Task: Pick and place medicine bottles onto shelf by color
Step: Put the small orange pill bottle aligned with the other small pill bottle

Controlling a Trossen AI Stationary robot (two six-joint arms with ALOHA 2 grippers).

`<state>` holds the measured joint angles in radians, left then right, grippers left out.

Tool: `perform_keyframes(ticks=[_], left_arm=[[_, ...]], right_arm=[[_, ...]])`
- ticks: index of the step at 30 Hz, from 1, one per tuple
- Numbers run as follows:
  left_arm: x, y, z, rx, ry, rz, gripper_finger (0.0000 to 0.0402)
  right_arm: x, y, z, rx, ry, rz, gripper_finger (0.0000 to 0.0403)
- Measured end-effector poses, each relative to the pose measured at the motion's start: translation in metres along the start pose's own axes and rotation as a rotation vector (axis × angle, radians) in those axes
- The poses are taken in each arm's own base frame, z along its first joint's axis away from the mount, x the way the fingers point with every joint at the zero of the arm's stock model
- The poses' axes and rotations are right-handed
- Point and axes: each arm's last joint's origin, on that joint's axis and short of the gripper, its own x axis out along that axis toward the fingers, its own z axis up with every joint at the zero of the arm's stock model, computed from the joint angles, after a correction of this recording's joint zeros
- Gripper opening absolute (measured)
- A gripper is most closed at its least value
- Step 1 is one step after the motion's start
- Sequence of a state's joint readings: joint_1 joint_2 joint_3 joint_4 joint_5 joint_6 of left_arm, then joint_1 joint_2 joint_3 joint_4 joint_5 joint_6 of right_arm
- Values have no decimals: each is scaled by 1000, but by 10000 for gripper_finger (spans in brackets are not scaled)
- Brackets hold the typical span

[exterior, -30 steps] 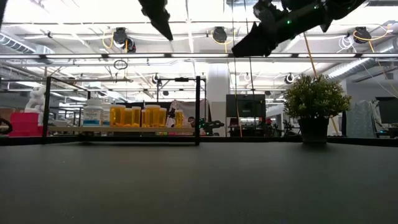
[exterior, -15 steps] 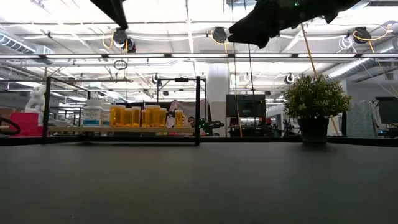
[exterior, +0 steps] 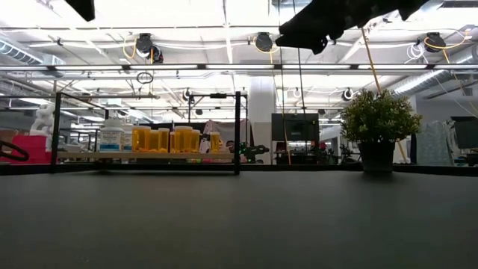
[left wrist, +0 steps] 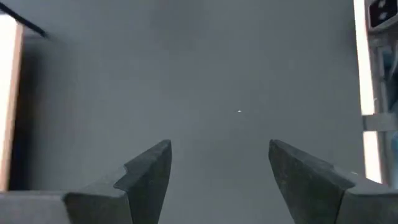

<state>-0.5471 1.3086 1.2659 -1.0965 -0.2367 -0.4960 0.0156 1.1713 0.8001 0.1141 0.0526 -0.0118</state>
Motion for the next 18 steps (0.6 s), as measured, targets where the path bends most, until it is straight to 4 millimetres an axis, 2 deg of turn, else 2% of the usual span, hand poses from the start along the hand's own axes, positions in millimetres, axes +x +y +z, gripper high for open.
perform_keyframes(ticks=[4,7,13,18], left_arm=[[1,-8,-3,-43,13,-16,271],[7,-22,-7,-35,47,-35,271],[36,-61,-14,-3,205,-106,271],[47,-95,-7,30,279,-84,271]], right_arm=[[0,6,-1,-8,5,19,203],[-1,10,-1,-15,7,35,203],[-1,9,-1,-17,9,31,203],[0,8,-1,-18,8,25,203]])
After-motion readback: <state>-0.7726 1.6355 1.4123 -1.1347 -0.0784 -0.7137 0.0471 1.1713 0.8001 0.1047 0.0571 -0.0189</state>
